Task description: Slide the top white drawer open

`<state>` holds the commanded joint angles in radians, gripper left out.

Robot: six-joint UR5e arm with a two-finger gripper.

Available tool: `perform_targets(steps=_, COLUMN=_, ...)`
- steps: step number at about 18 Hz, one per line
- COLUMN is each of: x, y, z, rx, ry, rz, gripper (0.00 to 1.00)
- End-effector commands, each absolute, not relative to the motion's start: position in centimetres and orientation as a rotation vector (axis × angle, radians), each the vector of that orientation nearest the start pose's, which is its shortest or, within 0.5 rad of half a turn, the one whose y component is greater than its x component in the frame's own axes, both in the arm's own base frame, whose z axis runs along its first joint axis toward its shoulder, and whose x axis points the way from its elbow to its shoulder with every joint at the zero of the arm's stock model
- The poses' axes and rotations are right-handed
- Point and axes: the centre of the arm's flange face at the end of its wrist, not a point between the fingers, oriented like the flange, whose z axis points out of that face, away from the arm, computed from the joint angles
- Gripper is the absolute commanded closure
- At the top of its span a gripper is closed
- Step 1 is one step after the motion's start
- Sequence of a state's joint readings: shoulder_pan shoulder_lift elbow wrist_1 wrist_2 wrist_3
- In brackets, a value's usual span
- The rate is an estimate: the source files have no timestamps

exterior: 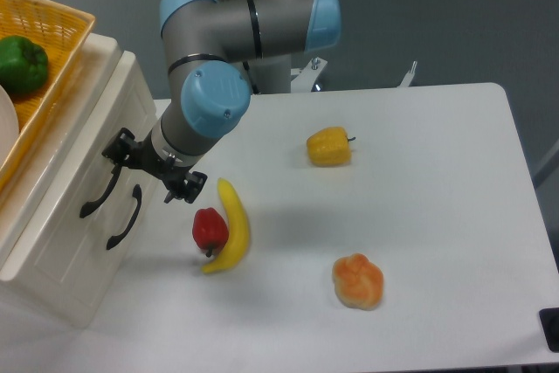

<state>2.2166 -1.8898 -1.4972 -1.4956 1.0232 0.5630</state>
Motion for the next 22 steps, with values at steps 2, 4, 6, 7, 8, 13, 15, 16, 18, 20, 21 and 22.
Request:
perform_targets(steps=2, x=-20.8, y=59.2, z=36.7, rx=-2.850, ry=-0.181, rz=-0.814, gripper=0.00)
perform_targets(steps=4, x=-20.7, y=59.4, z=36.5, rx=-2.846, ry=-0.179, rz=-0.829, gripper=0.00)
perform_targets(steps=6, x=-20.5, y=59.4, z=36.4, rx=-2.848, ry=-0.177, rz=-0.833, gripper=0.00)
perform_targets(steps=7, x=-20.3, y=59.6, z=36.1, rx=-2.853, ry=-0.177, rz=-0.839, gripper=0.00)
perform_targets(steps=8, x=-20.3, y=59.6, z=36.1, rx=-2.853, ry=-0.181, rz=-0.839, gripper=0.00)
perform_targets(steps=13, x=-20.4, y=59.7, z=35.6, rx=-2.858, ry=-0.186, rz=-0.844, gripper=0.00)
perform_targets(steps=15, x=-20.4, y=59.8, z=35.4, rx=-2.861, ry=-0.185, rz=-0.845, gripper=0.00)
perform_targets(steps=16, x=-20.4, y=59.9, z=35.2, rx=-2.864, ry=-0.187, rz=-0.850, gripper=0.00)
perform_targets(steps=18, x=-20.4, y=60.0, z=34.9, rx=-2.866, ry=-0.188, rz=-0.853, gripper=0.00)
perform_targets(steps=20, x=-20.2, y=60.2, z=34.8, rx=-2.866, ry=-0.177, rz=-0.847, gripper=0.00)
perform_targets(steps=21, x=-20.1, y=60.3, z=34.6, rx=-2.865, ry=-0.174, rz=-0.845, gripper=0.00)
perform_targets(steps=22, x=-20.2, y=60.3, z=34.6, rx=-2.867, ry=-0.174, rz=-0.844, gripper=0.00)
